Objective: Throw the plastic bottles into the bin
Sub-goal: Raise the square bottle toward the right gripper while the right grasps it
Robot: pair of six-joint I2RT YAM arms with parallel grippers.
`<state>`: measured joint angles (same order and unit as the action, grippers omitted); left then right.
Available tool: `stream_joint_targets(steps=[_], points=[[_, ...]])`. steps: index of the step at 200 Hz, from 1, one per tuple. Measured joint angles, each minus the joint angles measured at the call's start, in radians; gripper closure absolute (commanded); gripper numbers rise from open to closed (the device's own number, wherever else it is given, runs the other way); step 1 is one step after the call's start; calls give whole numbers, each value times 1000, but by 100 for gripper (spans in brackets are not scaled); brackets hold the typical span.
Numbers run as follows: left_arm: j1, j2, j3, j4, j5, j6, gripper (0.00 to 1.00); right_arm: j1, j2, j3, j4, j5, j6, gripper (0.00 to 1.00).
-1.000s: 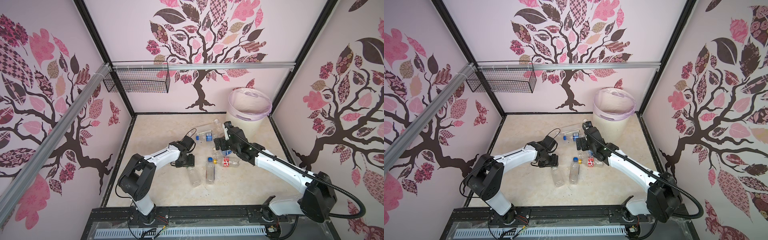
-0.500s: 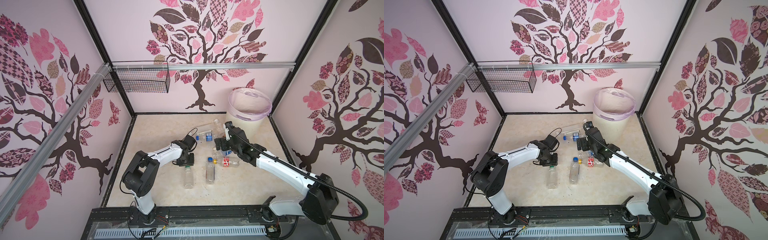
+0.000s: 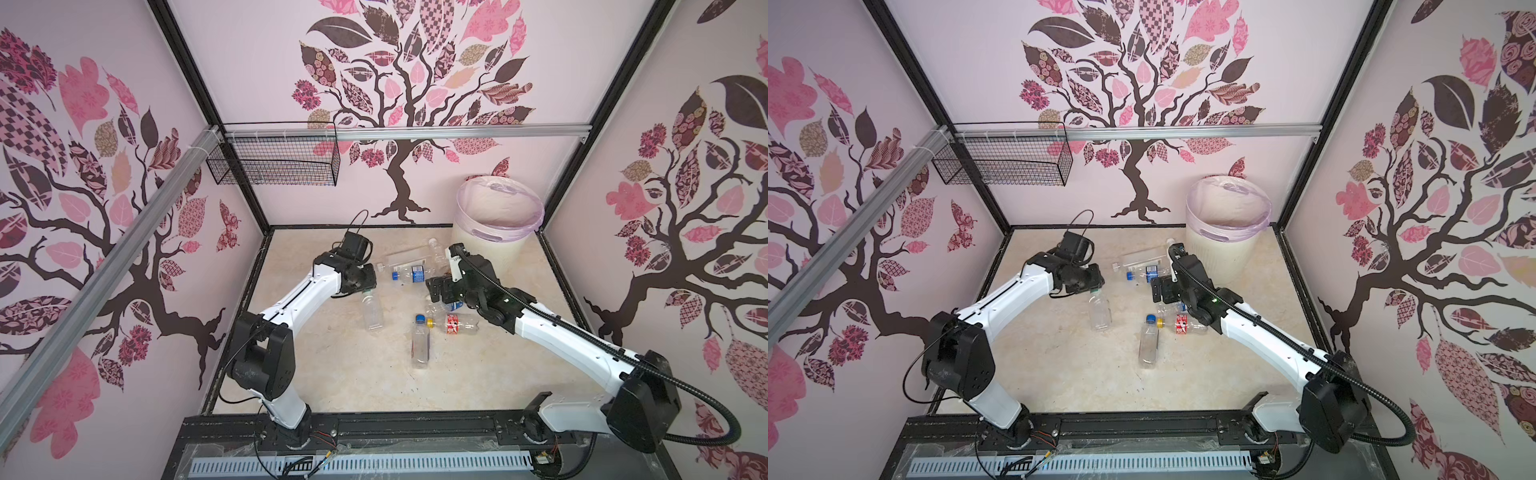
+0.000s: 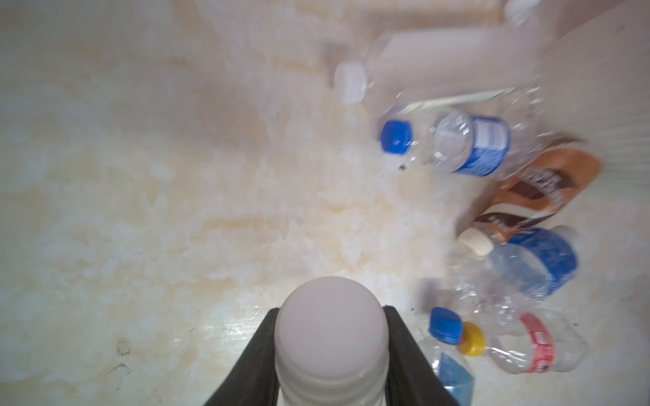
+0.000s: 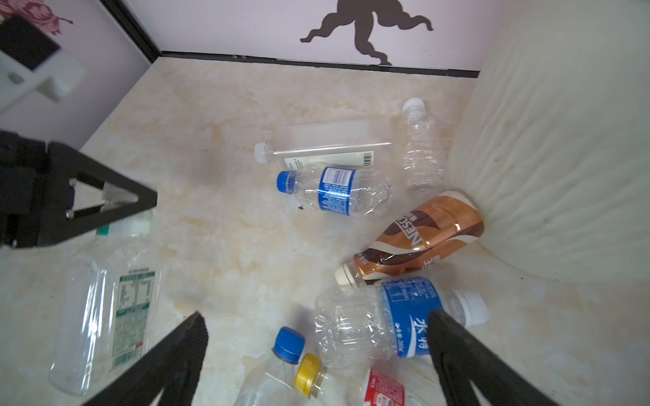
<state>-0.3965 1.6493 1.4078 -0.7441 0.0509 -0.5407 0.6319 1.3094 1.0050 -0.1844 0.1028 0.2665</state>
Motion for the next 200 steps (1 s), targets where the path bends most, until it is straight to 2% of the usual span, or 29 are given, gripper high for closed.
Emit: stream_joint_targets(steps=[46, 98, 134, 200], points=[[-3, -37, 177, 82, 71, -2, 58, 0, -2, 40, 46, -188, 41, 1], [-3, -79, 192, 169, 185, -10, 58, 0, -2, 168, 128, -376, 77, 1], [-8, -133, 192, 211, 232, -12, 57, 0, 8, 218, 145, -435, 98, 1], [-22, -179, 192, 279, 265, -35, 56, 2, 113, 288, 149, -445, 133, 14]])
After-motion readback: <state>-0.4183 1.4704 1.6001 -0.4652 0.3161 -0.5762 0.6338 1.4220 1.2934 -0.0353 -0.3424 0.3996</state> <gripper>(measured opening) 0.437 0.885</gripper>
